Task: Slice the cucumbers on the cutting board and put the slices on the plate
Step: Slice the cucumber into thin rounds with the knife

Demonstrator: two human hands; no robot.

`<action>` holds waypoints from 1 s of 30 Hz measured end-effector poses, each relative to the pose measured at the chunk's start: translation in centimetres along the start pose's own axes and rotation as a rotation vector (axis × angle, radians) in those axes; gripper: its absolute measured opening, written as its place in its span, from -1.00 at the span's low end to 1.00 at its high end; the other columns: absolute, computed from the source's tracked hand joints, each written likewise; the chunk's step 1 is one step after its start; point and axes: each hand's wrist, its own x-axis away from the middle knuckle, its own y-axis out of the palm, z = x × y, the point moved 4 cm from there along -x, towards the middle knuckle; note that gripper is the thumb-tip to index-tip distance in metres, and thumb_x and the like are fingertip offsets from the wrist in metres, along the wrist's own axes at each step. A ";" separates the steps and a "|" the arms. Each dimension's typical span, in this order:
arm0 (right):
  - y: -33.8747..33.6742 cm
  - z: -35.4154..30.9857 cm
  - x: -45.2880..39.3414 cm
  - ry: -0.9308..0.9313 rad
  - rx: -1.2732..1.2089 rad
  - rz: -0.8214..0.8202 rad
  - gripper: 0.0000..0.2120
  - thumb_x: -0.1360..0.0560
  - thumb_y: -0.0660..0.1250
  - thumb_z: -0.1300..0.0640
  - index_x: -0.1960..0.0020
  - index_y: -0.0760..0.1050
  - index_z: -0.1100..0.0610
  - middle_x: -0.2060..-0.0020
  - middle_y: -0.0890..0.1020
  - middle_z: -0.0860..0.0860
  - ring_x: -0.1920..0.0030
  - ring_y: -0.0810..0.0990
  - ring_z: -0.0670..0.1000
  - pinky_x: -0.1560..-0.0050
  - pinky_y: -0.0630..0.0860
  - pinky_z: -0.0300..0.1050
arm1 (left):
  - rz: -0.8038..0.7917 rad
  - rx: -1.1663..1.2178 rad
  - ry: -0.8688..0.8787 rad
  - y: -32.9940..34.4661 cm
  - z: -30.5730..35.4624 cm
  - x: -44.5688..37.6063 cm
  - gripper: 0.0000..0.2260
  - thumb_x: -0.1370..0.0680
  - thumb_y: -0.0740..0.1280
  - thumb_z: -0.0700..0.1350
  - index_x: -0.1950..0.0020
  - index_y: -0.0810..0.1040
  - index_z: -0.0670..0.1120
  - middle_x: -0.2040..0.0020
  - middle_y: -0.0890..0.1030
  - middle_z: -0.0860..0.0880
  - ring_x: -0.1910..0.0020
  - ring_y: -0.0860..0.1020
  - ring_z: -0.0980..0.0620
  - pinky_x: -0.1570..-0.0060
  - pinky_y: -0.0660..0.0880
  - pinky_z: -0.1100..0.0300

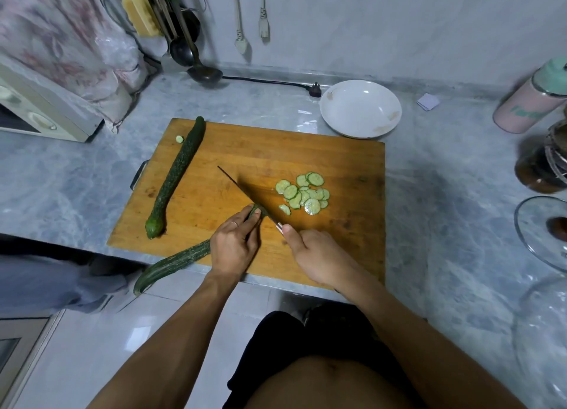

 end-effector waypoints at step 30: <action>0.7 -0.1 0.7 0.041 -0.014 -0.024 -0.44 -0.64 -0.12 -0.28 0.34 0.28 0.06 0.33 0.40 0.04 0.29 0.38 0.01 0.28 0.27 -0.10 | 0.004 -0.021 0.028 0.2 -0.1 0.0 -0.80 -0.46 0.35 -0.25 -0.02 0.72 -0.16 -0.10 0.67 -0.20 0.04 0.68 -0.16 0.18 0.61 0.06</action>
